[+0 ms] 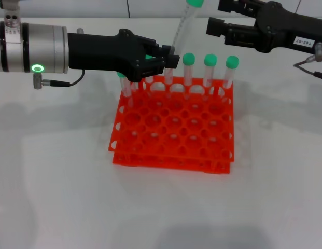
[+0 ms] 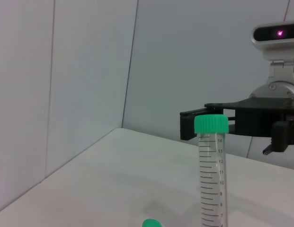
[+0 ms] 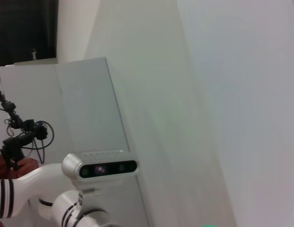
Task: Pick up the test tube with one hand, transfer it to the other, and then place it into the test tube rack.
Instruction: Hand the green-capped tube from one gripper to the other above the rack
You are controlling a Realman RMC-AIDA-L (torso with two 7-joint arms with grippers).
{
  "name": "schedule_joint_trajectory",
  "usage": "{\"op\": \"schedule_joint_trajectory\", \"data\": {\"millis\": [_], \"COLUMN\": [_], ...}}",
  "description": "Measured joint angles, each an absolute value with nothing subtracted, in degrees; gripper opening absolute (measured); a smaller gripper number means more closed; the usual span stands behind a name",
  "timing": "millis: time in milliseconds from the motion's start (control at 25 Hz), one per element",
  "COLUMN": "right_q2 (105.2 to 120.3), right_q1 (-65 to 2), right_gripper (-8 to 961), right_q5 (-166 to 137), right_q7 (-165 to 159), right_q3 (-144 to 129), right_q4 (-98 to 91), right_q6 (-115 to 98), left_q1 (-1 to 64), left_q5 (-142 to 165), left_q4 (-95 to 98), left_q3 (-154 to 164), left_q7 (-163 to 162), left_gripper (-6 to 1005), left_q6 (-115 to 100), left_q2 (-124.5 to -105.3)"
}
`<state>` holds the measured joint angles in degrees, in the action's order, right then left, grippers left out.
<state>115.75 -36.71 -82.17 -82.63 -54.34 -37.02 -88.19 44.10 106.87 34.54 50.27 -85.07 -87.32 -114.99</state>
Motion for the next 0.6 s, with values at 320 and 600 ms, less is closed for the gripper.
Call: {"op": "schedule_joint_trajectory", "data": {"millis": [320,600], "right_q2": [115.93,115.93], "right_q1": [-37.38,-37.61], "right_gripper": [839,839], "right_q5": [-79.06,-78.42], "right_q7": [-82.24,-82.11], "right_q3": [-58.02,-58.61], "right_q4": [-36.66,-36.30], "right_q6": [-87.34,-86.73], "left_q1": [43.99,43.80], "left_q5": [106.88,107.22], "left_q4": [34.43,34.46], "left_q3": [50.67,51.07], "left_q7": [-85.07,-84.83], "left_gripper": [260,265], "left_q6": [-87.28,-87.05], "left_q2": [-115.49,-115.98]}}
